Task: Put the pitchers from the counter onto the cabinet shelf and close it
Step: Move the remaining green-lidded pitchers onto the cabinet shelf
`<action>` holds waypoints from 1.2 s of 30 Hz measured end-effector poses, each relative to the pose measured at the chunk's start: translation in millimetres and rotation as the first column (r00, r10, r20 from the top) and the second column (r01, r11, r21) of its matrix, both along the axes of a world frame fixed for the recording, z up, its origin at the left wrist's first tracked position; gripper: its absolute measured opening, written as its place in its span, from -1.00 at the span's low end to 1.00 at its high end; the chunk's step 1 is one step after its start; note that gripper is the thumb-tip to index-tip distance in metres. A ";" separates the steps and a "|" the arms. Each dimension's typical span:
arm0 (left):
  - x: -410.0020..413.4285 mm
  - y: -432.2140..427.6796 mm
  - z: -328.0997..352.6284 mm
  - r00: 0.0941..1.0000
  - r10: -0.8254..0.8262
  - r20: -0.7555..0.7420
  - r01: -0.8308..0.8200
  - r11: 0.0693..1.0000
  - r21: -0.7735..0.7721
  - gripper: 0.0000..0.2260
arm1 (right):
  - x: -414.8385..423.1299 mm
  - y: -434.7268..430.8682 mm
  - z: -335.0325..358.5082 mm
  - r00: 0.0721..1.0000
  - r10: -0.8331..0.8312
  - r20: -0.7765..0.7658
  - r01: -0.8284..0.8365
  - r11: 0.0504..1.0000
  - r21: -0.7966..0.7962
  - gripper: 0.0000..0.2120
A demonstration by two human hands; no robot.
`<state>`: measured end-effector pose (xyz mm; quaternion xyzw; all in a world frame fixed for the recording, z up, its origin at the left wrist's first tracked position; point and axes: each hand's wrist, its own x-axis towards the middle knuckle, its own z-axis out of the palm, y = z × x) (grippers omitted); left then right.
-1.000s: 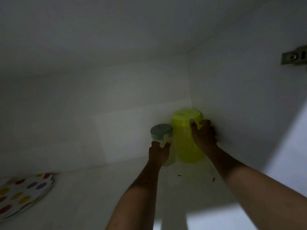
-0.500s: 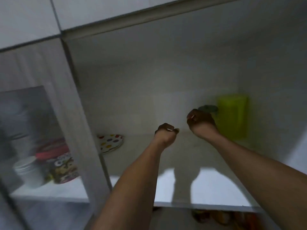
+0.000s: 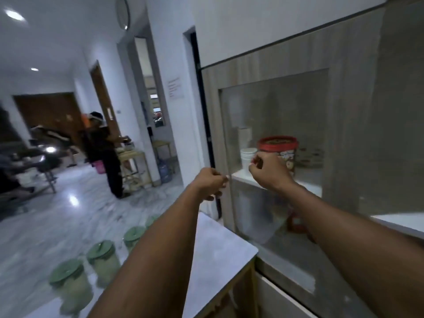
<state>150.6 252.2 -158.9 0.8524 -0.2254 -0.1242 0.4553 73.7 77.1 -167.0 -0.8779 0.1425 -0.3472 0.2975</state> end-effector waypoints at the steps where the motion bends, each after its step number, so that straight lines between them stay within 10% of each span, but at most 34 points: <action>1: 13.2 30.0 -1.3 0.999 0.053 0.001 -0.053 0.999 -0.001 -0.78 | 20.6 25.5 -3.4 0.998 0.056 -0.030 -0.056 0.998 0.006 -0.87; 15: 198.7 226.2 -165.5 0.813 0.571 -0.111 -0.541 0.812 0.217 -0.79 | 290.5 198.2 -168.6 0.737 0.491 -0.464 -0.325 0.860 0.393 -0.60; 20: 261.0 228.1 -259.5 0.686 0.674 -0.273 -0.585 0.734 0.344 -0.40 | 375.8 200.3 -260.8 0.533 0.531 -0.659 -0.205 0.837 0.508 -0.25; 25: 283.8 224.1 -323.4 0.611 0.669 -0.423 -0.587 0.741 0.326 -0.44 | 417.2 204.1 -306.0 0.456 0.587 -0.669 -0.173 0.796 0.581 -0.74; 29: 298.8 219.3 -354.4 0.556 0.704 -0.442 -0.678 0.692 0.249 -0.44 | 434.7 211.1 -334.6 0.435 0.618 -0.655 -0.167 0.770 0.616 -0.43; 36: 306.8 209.2 -355.9 0.498 0.722 -0.481 -0.766 0.626 0.145 -0.62 | 424.3 211.9 -330.4 0.571 0.600 -0.561 -0.068 0.715 0.696 -0.75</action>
